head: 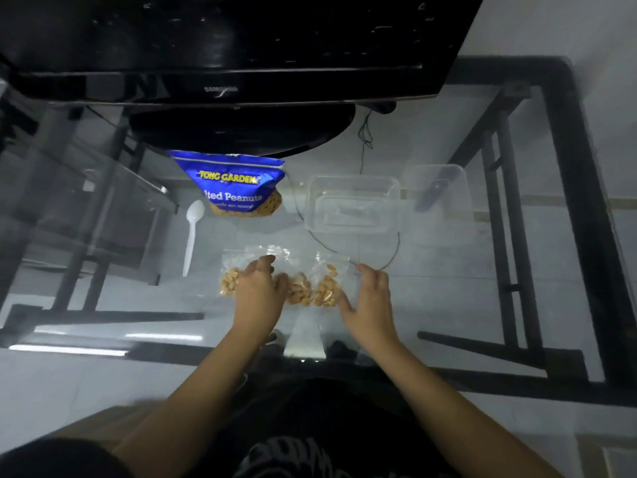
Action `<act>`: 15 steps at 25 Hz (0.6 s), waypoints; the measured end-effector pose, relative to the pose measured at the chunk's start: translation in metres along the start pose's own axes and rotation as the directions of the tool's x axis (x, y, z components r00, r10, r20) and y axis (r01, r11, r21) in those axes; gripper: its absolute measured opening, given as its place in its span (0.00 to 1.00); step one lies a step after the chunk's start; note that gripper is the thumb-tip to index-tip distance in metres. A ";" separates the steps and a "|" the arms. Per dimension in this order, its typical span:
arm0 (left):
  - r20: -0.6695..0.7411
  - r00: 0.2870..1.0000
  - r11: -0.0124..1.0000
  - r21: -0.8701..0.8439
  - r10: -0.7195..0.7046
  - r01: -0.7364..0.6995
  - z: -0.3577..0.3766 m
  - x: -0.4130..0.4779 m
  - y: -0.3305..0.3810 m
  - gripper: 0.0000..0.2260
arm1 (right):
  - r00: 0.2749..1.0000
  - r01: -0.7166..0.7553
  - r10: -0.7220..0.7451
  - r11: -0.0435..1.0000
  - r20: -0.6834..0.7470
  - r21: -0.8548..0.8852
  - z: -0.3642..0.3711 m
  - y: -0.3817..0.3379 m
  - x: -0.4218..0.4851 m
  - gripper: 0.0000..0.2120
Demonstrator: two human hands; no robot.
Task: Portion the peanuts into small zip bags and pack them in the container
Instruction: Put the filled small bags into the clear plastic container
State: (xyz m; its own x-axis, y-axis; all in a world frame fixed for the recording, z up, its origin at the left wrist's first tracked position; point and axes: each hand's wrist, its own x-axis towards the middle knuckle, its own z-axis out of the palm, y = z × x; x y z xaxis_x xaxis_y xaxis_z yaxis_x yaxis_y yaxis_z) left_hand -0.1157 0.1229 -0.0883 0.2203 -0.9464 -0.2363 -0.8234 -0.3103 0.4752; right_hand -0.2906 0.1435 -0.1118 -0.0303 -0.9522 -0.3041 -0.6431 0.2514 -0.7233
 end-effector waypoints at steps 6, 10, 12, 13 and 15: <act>0.016 0.995 0.992 0.081 -0.098 0.097 0.008 -0.004 0.000 0.21 | 1.000 -0.006 0.005 1.000 0.027 0.009 0.023 -0.014 0.001 0.21; 0.002 0.991 0.988 0.067 -0.136 0.136 0.013 0.002 0.003 0.24 | 0.999 -0.024 0.023 0.999 0.042 0.031 0.022 -0.015 0.005 0.23; 0.024 0.994 0.994 0.035 -0.104 0.103 0.018 0.003 0.007 0.24 | 0.998 -0.039 0.038 0.999 0.052 0.035 0.020 -0.015 0.004 0.24; 0.043 0.994 0.995 0.009 -0.100 0.100 0.019 0.002 0.010 0.23 | 0.998 -0.044 0.043 0.998 0.053 0.036 0.019 -0.014 0.004 0.25; 0.063 0.992 0.993 -0.029 -0.110 0.112 0.021 0.000 0.017 0.19 | 0.997 -0.056 0.054 0.998 0.050 0.042 0.016 -0.011 0.003 0.25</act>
State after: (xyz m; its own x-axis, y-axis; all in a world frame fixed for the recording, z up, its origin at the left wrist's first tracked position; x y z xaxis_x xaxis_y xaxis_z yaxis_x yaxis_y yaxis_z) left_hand -0.1403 0.1193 -0.0986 0.2760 -0.8989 -0.3402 -0.7777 -0.4169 0.4705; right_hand -0.2711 0.1401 -0.1147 -0.0267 -0.9275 -0.3730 -0.6081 0.3112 -0.7303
